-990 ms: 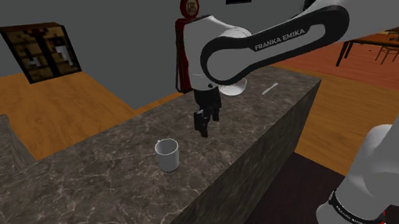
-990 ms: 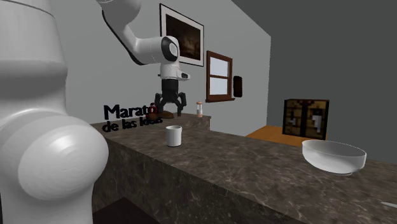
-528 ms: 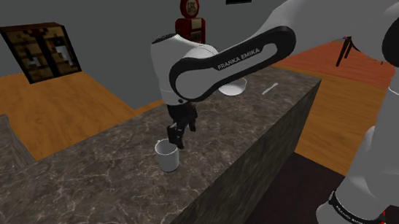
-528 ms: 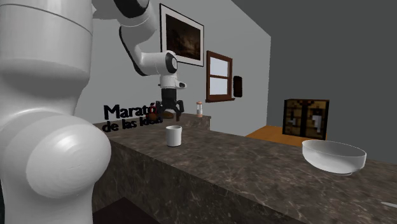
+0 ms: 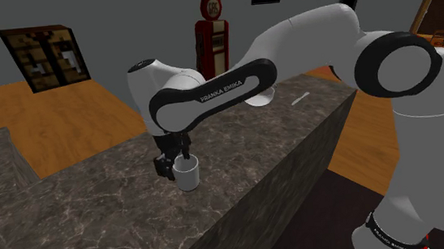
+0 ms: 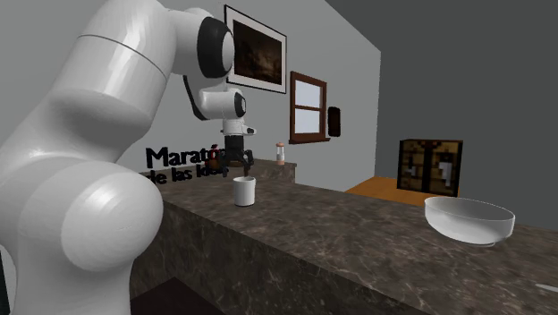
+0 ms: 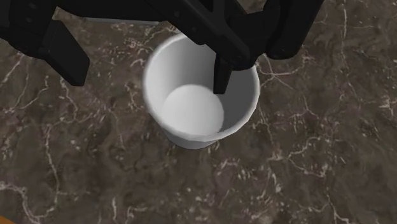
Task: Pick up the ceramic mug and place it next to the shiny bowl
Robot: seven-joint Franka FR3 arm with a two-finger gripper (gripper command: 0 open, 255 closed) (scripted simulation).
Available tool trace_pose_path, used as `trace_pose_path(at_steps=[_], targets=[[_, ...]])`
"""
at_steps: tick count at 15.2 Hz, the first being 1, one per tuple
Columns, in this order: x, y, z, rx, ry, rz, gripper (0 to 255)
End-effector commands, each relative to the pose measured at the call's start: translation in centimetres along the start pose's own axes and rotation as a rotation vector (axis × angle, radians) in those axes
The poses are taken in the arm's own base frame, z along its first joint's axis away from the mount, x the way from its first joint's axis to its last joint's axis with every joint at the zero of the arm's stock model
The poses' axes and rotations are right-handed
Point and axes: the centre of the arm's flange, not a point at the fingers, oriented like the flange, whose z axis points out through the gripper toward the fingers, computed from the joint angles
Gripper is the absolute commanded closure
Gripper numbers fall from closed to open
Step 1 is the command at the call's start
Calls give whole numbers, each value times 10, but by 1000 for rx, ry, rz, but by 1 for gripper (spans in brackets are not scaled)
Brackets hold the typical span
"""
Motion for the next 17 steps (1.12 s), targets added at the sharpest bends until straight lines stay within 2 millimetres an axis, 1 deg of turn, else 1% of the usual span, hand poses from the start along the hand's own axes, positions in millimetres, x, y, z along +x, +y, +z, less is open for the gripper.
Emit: trace_pose_path(at_steps=[1, 6, 7, 15, 16, 17], targets=[[6, -5, 6, -2, 0, -4, 0], [6, -5, 33, -2, 0, -4, 0], [6, -5, 41, -2, 0, -4, 0], [6, -5, 41, -2, 0, -4, 0], [6, -5, 41, -2, 0, -4, 255], [6, -5, 41, -2, 0, -4, 255]])
